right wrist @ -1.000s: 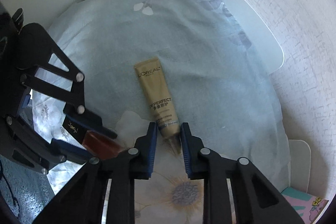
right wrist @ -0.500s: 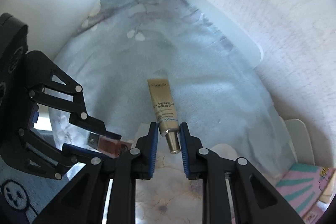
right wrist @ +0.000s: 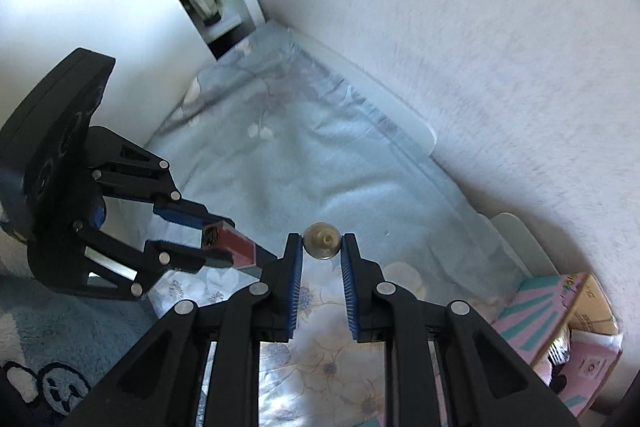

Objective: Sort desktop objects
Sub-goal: 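Carry lipstick and gold tube over the cardboard box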

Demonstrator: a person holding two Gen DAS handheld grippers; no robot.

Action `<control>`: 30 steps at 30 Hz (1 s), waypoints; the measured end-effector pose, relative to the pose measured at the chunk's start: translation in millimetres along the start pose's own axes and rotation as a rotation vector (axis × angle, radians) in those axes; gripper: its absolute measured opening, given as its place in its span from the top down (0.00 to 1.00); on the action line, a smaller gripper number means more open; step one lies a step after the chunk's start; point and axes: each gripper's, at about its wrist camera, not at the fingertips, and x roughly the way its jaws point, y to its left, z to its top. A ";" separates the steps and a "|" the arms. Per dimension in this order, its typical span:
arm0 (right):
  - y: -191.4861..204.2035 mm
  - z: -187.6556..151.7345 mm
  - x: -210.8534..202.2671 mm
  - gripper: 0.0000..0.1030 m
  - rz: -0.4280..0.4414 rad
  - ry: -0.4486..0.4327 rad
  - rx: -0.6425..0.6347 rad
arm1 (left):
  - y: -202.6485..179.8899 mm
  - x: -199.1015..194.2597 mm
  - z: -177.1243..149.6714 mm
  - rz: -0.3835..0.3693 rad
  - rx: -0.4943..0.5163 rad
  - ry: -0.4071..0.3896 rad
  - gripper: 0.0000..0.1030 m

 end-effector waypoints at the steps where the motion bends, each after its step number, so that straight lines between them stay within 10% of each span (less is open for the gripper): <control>1: -0.1 -0.3 -5.8 0.83 -0.006 -0.009 0.004 | -3.4 -2.4 4.1 0.000 0.003 -0.010 0.83; 16: -37.9 -56.2 -144.0 0.83 -0.237 -0.175 0.172 | -100.8 -32.3 122.1 -0.086 0.175 -0.155 0.83; 30: -83.3 -148.8 -167.5 0.83 -0.349 -0.114 0.345 | -216.5 55.6 197.4 -0.153 0.270 -0.078 0.83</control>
